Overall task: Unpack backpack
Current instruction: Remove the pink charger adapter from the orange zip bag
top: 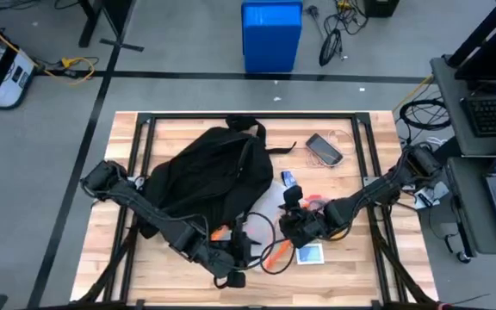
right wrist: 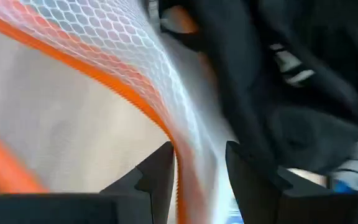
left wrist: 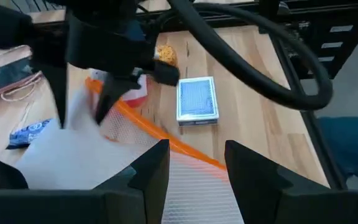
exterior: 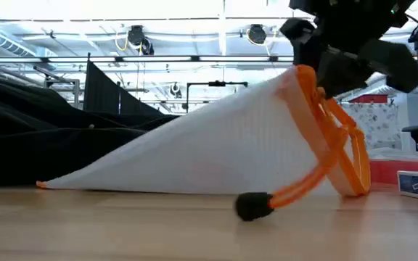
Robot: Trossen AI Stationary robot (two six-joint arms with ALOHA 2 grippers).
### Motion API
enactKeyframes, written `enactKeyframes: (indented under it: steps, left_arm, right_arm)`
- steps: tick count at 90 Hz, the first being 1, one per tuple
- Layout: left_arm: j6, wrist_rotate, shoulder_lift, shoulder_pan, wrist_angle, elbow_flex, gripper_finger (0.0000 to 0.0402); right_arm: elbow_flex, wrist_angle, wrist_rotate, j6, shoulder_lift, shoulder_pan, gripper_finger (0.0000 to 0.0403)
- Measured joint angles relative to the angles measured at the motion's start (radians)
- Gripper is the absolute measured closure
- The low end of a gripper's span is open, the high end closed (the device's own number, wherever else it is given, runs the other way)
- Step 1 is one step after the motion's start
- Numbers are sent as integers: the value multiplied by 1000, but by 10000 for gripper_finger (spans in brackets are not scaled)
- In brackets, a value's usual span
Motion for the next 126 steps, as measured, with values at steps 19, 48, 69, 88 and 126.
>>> enactKeyframes:
  steps: [19,48,69,88,126]
  left_arm:
    - [0,0,0,4,10,0,257]
    - [-215,0,43,31,57,1,257]
    - [-363,-46,116,78,40,0,257]
    - [-366,-109,132,105,-7,1,257]
    - [-418,-137,132,120,-330,1,257]
  right_arm:
    - [0,32,42,2,27,-37,275]
    - [0,97,45,-12,29,-86,394]
    - [67,118,49,6,27,-99,402]
    - [131,88,44,9,28,-65,403]
    - [279,-233,-10,233,28,-1,403]
